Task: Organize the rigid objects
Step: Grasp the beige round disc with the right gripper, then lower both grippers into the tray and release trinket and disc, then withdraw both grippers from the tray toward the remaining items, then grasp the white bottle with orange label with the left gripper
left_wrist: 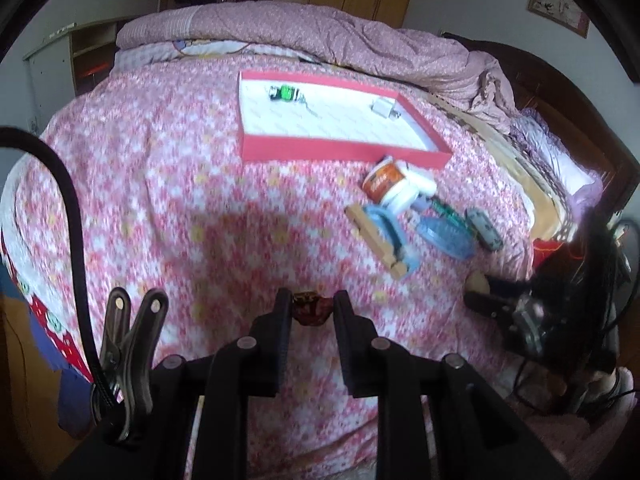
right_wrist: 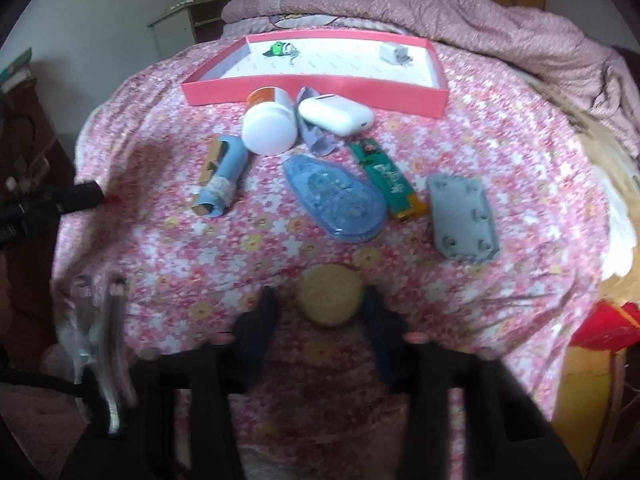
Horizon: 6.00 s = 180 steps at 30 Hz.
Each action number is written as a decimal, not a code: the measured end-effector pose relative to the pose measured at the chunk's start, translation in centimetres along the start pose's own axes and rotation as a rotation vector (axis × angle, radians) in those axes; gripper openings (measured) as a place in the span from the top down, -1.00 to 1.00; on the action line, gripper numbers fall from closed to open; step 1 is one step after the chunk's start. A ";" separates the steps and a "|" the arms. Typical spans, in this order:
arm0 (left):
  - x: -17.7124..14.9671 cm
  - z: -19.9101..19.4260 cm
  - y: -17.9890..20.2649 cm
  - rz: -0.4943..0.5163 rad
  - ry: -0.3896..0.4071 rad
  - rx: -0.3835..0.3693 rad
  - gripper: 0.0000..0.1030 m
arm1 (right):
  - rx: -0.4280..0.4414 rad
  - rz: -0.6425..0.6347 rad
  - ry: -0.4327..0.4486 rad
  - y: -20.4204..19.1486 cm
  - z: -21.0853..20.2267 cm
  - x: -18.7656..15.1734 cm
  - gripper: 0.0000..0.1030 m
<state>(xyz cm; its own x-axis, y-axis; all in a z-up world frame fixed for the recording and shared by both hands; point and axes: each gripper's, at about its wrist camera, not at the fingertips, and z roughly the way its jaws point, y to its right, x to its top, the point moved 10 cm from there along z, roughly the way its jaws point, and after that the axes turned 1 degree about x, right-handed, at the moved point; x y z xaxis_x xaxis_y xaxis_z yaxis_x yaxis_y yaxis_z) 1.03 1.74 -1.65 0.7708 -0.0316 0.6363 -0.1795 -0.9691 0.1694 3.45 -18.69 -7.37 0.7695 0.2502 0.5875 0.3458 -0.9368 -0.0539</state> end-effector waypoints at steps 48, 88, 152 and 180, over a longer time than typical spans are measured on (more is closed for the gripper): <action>17.2 9.7 0.2 0.046 0.045 0.109 0.57 | 0.076 0.099 0.128 5.9 0.4 16.1 0.37; 19.3 13.9 -0.1 0.077 0.033 0.157 -0.14 | 0.033 0.079 0.111 7.3 5.3 19.2 0.15; 7.9 11.0 10.0 0.356 0.032 -0.023 -0.15 | 0.082 0.214 0.034 4.1 -1.2 5.8 0.15; 3.5 5.4 2.2 0.113 0.031 0.084 -0.14 | 0.096 0.055 0.005 0.7 1.9 4.6 0.15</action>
<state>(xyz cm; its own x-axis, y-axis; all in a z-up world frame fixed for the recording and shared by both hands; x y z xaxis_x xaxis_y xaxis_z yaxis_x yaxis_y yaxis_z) 6.65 -1.80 -3.08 0.7291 -0.1351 0.6709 -0.2110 -0.9769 0.0325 8.25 -17.75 -6.19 0.7861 0.1975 0.5857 0.3531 -0.9212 -0.1633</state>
